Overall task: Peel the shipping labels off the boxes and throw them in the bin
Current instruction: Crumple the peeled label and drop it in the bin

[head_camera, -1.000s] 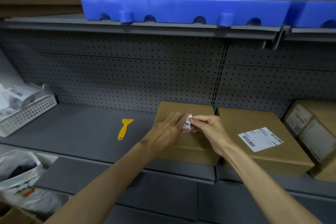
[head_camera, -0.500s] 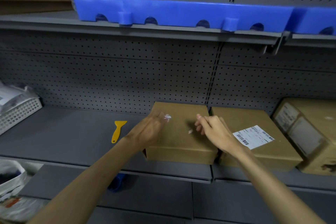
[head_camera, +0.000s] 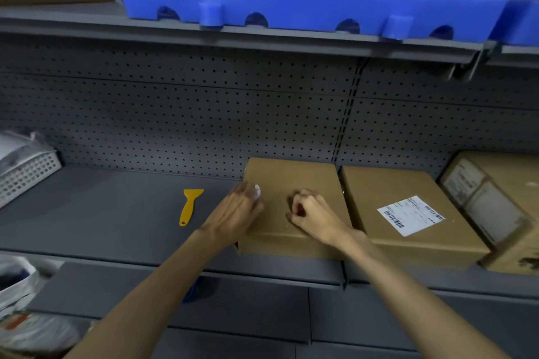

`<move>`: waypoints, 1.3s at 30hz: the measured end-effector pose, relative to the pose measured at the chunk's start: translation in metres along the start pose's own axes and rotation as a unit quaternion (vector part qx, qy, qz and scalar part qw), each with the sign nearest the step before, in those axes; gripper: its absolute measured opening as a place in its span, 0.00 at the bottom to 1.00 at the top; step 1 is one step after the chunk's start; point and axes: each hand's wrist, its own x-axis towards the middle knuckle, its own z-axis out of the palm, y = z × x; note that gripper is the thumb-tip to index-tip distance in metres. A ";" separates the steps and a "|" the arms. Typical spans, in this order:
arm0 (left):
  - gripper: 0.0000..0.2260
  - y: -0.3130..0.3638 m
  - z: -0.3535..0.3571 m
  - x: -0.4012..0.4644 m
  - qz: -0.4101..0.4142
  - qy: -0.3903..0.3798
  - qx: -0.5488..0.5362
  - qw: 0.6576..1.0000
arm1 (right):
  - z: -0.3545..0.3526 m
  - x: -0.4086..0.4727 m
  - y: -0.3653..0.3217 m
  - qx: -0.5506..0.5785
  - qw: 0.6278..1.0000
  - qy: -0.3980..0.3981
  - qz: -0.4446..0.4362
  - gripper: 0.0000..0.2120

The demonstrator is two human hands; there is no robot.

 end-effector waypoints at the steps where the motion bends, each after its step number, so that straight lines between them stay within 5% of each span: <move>1: 0.09 -0.003 0.001 0.000 0.000 0.006 0.004 1.000 | 0.003 0.001 -0.002 -0.002 1.000 -0.005 -0.011 0.08; 5: 0.04 -0.011 0.001 0.000 -0.011 -0.011 -0.012 1.000 | -0.008 0.009 0.017 -0.041 0.999 0.023 0.014 0.04; 9: 0.20 -0.012 0.003 0.001 -0.040 -0.061 -0.050 0.996 | -0.017 0.009 0.026 -0.070 0.992 0.070 0.073 0.04; 15: 0.29 -0.011 0.007 -0.002 -0.058 -0.040 -0.148 0.986 | 0.014 0.007 -0.017 -0.032 0.999 0.008 -0.042 0.04; 19: 0.06 -0.017 0.005 -0.005 -0.077 -0.004 -0.121 0.990 | -0.005 0.010 0.016 -0.044 0.997 0.041 0.036 0.03; 24: 0.13 -0.008 0.001 -0.009 -0.052 -0.030 -0.034 0.998 | -0.012 0.006 0.033 -0.088 0.988 0.096 0.087 0.03; 31: 0.16 -0.007 0.010 -0.007 -0.010 0.017 0.021 1.000 | 0.023 -0.004 -0.012 -0.036 0.994 0.017 -0.098 0.04; 36: 0.17 -0.009 0.011 -0.006 -0.027 0.001 -0.002 1.000 | -0.006 -0.001 0.015 -0.068 0.996 0.052 -0.010 0.04; 39: 0.09 -0.015 0.010 -0.006 -0.005 0.007 -0.017 1.000 | -0.006 0.001 0.010 -0.072 0.995 0.062 -0.002 0.05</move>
